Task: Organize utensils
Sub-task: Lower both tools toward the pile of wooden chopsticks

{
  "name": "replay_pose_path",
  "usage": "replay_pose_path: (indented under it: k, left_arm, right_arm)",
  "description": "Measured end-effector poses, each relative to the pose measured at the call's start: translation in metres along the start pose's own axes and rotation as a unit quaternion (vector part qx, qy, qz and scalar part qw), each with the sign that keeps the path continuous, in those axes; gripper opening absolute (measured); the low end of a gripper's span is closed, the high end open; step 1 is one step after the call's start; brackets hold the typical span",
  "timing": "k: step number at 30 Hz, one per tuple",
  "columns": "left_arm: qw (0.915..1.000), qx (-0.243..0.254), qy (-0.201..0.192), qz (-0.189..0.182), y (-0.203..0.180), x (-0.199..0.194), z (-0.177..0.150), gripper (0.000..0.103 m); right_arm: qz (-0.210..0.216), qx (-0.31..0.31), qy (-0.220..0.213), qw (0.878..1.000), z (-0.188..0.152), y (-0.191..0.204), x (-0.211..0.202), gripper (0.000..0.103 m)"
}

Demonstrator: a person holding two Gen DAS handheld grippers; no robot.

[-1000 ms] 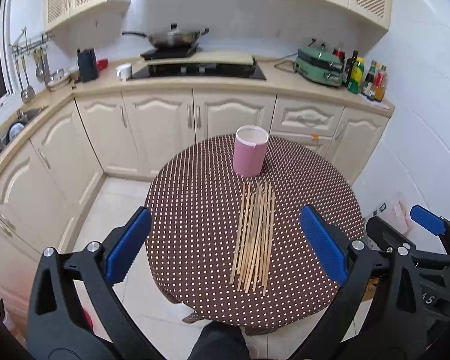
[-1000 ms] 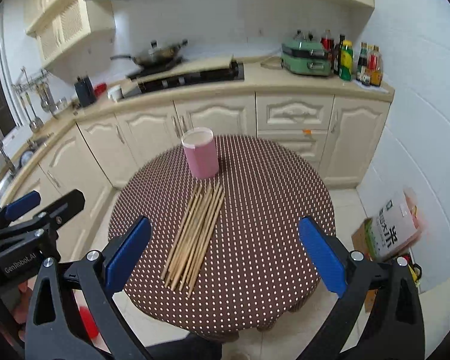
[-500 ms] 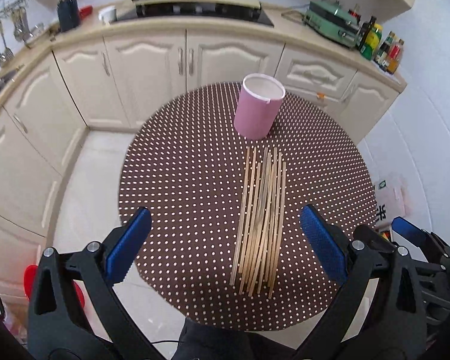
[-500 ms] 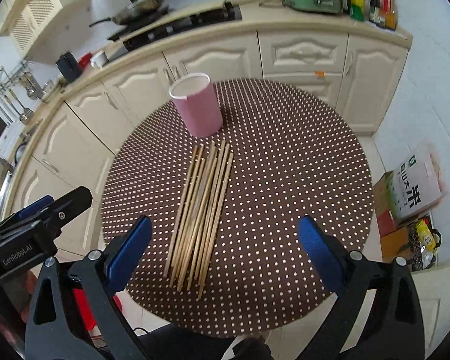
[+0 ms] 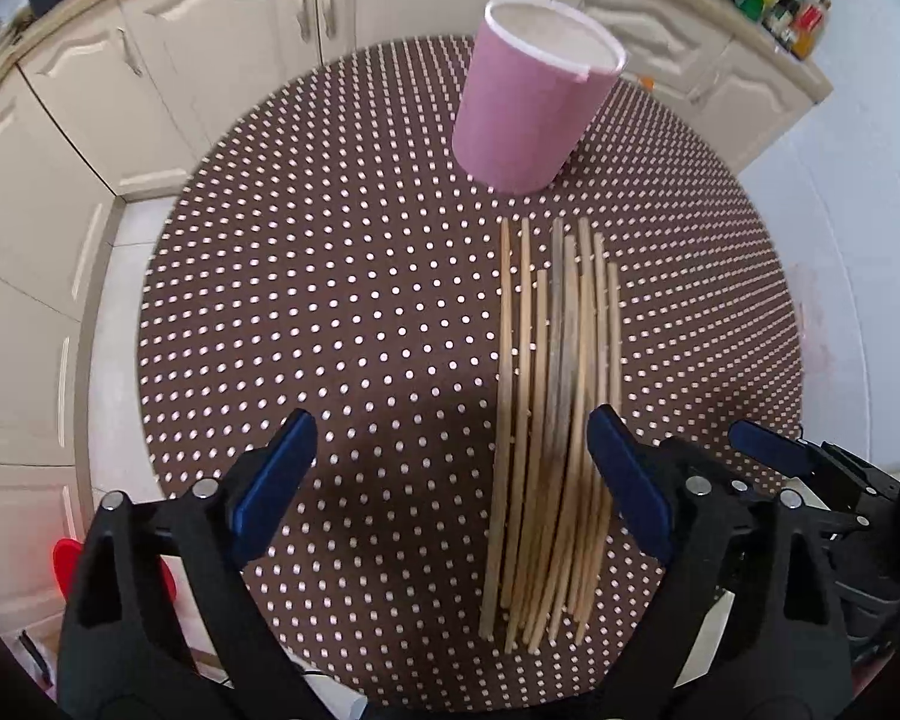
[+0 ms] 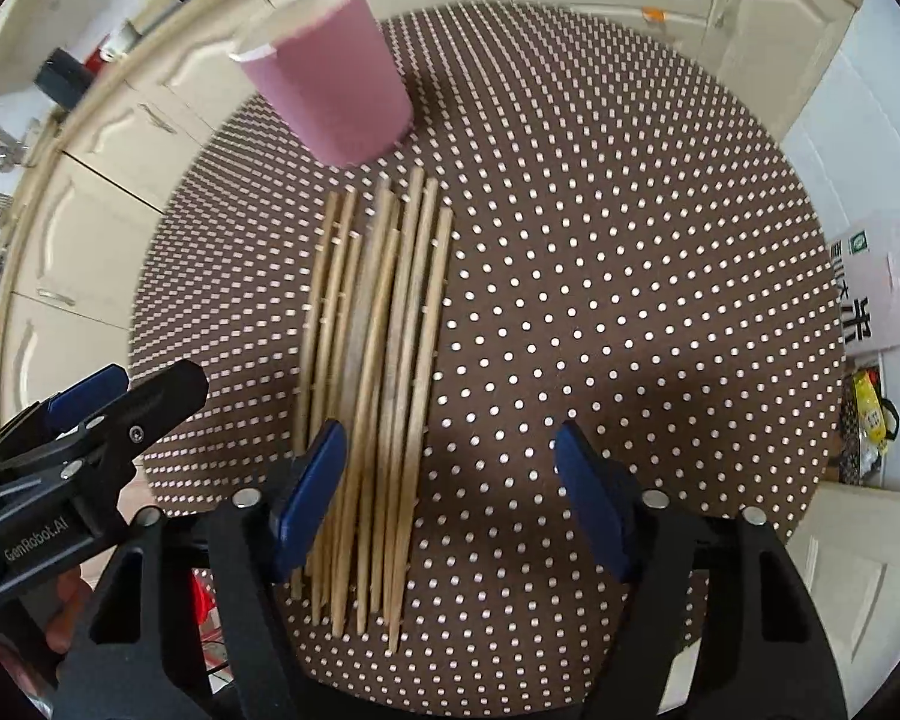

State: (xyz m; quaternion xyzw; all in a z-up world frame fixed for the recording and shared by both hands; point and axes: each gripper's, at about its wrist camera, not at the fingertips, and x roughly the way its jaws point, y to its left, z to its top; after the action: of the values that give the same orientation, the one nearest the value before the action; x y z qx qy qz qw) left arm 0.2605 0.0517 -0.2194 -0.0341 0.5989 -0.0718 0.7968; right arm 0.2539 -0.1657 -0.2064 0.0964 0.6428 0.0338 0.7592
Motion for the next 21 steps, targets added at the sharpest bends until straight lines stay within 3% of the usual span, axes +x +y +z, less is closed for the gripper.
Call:
replay_pose_path:
  k: [4, 12, 21]
  left_arm:
    - [0.9996, 0.003, 0.027, 0.002, -0.003, 0.022, 0.012, 0.089]
    - [0.9982, 0.014, 0.051, 0.027, -0.004, 0.049, 0.027, 0.087]
    - [0.9962, -0.001, 0.08, 0.034, 0.001, 0.07, 0.038, 0.081]
  right_arm:
    - [-0.026, 0.01, 0.028, 0.999, 0.013, -0.005, 0.017, 0.06]
    - [-0.031, 0.025, 0.051, 0.998, 0.037, -0.012, 0.038, 0.055]
    - [-0.054, 0.015, 0.061, 0.997, 0.053, 0.009, 0.064, 0.052]
